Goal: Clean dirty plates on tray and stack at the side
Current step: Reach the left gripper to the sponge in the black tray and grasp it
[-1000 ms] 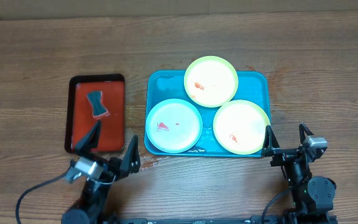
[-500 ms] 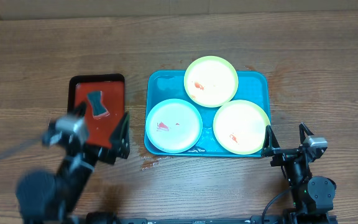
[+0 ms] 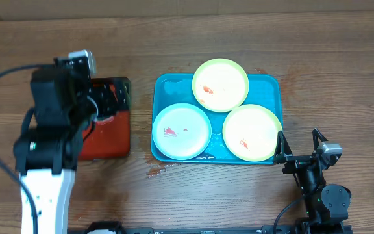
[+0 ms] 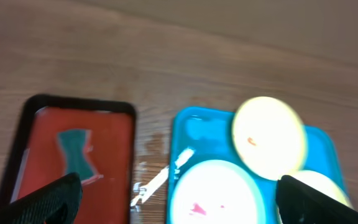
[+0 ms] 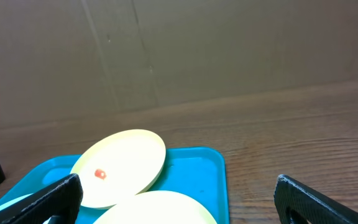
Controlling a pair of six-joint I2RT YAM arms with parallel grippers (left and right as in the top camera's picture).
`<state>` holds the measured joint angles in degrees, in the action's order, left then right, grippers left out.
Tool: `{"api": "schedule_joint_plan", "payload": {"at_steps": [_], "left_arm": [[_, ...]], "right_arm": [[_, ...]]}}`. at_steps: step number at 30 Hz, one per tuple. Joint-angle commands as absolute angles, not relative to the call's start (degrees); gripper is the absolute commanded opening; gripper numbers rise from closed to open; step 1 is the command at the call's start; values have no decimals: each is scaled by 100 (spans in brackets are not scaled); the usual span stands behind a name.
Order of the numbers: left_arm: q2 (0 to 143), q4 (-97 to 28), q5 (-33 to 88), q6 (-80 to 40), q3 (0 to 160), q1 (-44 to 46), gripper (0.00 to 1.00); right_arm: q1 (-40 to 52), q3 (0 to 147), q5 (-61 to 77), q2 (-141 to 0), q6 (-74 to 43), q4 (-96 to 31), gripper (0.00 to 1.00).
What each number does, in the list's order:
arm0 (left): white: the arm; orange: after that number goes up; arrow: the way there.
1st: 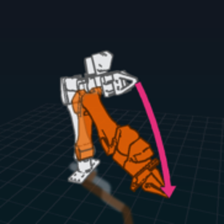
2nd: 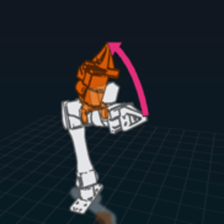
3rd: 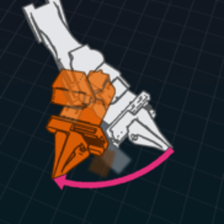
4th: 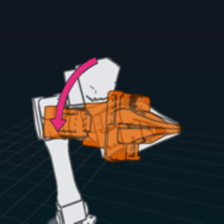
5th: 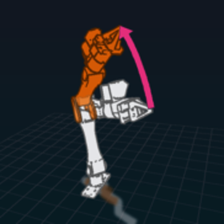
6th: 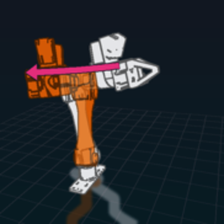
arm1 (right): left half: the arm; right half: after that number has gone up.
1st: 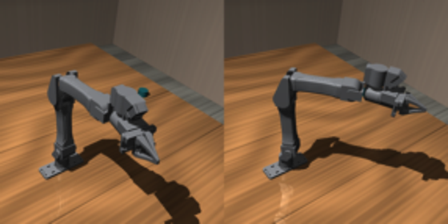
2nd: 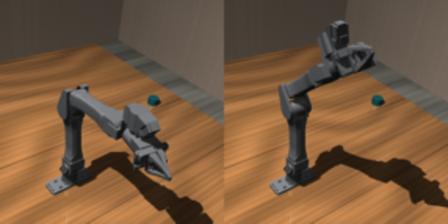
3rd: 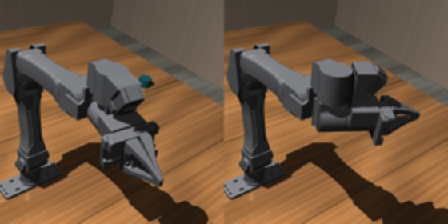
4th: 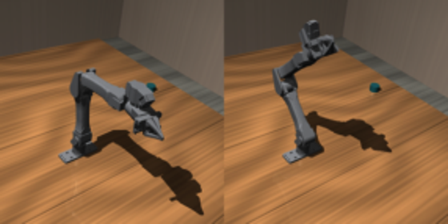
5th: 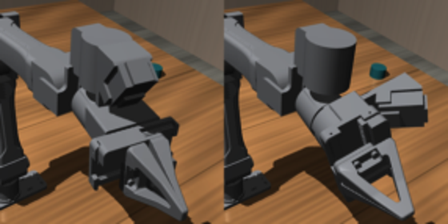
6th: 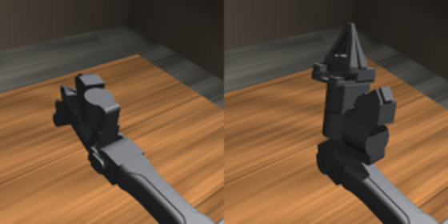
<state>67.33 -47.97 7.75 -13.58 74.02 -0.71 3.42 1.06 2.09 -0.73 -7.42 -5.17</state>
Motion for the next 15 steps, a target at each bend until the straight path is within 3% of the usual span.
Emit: {"api": "schedule_joint_plan", "payload": {"at_steps": [1, 4, 10, 15], "left_arm": [[7214, -4939, -226, -1656, 7518, -56, 100], [7686, -4917, -440, -2163, 7518, -263, 100], [8517, -4576, 362, -2335, 7518, -871, 100], [9076, -4539, -270, -2335, 7518, -956, 100]], "right_arm": [[364, 47, 152, -16, -725, -473, 100], [364, 47, 152, -16, -725, -475, 100], [364, 47, 152, -16, -725, -475, 100], [364, 47, 152, -16, -725, -475, 100]]}}
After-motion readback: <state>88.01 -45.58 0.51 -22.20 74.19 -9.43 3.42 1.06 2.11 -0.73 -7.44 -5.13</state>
